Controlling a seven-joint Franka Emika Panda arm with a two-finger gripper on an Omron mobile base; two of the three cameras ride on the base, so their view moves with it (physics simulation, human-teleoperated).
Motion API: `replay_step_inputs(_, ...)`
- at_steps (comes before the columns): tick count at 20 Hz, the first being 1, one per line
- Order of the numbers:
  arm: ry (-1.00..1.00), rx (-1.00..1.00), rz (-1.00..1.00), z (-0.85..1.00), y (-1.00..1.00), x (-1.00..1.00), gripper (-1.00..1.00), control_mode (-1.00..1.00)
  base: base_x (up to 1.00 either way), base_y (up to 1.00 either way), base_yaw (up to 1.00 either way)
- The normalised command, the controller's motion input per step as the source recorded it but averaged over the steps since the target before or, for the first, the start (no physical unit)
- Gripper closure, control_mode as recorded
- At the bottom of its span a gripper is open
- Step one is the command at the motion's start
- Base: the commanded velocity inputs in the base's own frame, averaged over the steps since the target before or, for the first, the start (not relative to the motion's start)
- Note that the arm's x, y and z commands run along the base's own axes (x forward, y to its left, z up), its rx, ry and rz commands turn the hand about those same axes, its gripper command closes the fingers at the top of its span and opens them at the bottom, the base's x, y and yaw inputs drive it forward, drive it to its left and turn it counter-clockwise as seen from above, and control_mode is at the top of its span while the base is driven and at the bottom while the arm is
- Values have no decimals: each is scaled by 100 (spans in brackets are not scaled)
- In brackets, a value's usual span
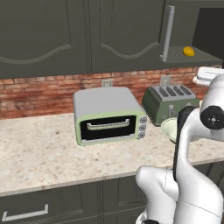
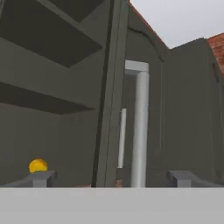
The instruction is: Open the cabinet. Pick the banana and mango from the cabinet and place them into the bowl. Then close the cabinet.
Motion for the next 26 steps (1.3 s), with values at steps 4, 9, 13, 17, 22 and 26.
replay_step_inputs(4,6,0,-25,2,23,25,-100,-100,0,0,0)
replay_step_inputs(9,7,0,-26,4,17,35,-100,-100,0,0,0)
replay_step_inputs(13,5,0,-25,4,8,29,-100,-100,0,0,0)
replay_step_inputs(17,8,5,-25,9,0,35,-100,-100,0,0,0)
replay_step_inputs(22,6,9,-22,12,0,32,-100,-100,0,0,0)
replay_step_inputs(26,2,6,-17,19,-14,17,-100,-100,0,0,0)
